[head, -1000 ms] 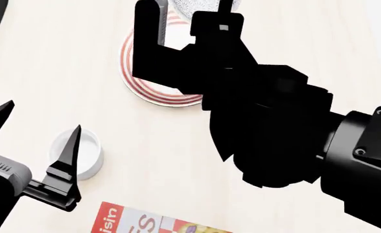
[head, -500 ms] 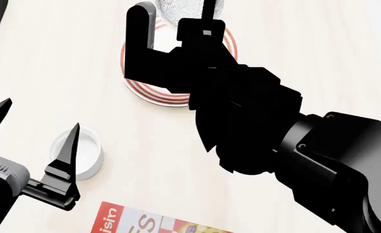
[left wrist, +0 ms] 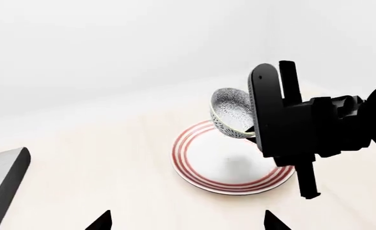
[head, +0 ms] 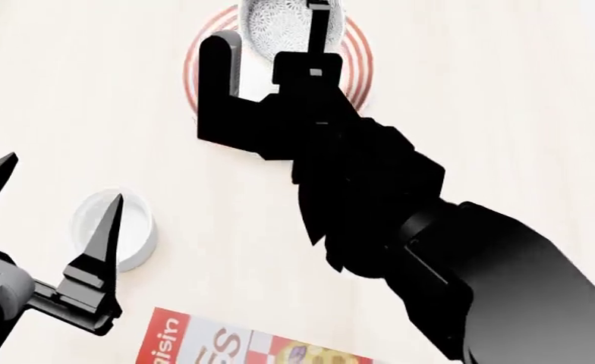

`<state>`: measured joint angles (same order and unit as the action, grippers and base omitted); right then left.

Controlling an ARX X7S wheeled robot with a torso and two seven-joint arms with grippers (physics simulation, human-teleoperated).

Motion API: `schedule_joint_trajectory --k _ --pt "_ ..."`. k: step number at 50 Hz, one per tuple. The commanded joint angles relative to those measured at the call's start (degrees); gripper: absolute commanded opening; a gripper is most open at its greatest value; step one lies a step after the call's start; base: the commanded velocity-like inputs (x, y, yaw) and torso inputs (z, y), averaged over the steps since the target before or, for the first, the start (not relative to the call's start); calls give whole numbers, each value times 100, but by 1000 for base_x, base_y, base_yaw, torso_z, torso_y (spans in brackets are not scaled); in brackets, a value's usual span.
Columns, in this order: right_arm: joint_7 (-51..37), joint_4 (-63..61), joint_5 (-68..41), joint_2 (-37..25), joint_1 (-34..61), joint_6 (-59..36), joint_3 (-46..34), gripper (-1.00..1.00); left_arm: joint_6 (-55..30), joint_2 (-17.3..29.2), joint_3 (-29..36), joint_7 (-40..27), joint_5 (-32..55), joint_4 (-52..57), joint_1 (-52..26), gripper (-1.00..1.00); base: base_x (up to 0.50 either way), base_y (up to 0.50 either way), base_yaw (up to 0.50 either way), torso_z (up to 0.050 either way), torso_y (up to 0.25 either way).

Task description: Pick the akita bowl on the cookies box and place it on the plate.

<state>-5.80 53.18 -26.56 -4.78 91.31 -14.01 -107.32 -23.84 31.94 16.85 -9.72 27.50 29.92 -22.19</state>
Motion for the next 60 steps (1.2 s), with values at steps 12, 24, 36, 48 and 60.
schedule_joint_trajectory --k 12,24,36,48,60 --pt "418 -256 279 -65 210 -124 138 -100 -138 -114 -120 134 29 -26 -21 100 0 0 0 9 -146" --pt "615 -508 399 -90 431 -196 28 -100 -141 -77 -134 115 38 -12 8 100 0 0 0 0 0" --pt "692 -1065 371 -273 688 -577 13 100 -111 -66 -158 99 54 -20 33 100 0 0 0 0 0" --pt "774 -1456 319 -406 825 -837 23 100 -138 -53 -147 65 55 18 18 100 0 0 0 0 0" --pt "626 -2657 135 -969 1125 -1360 103 100 -200 -24 -152 22 97 114 23 100 0 0 0 0 0"
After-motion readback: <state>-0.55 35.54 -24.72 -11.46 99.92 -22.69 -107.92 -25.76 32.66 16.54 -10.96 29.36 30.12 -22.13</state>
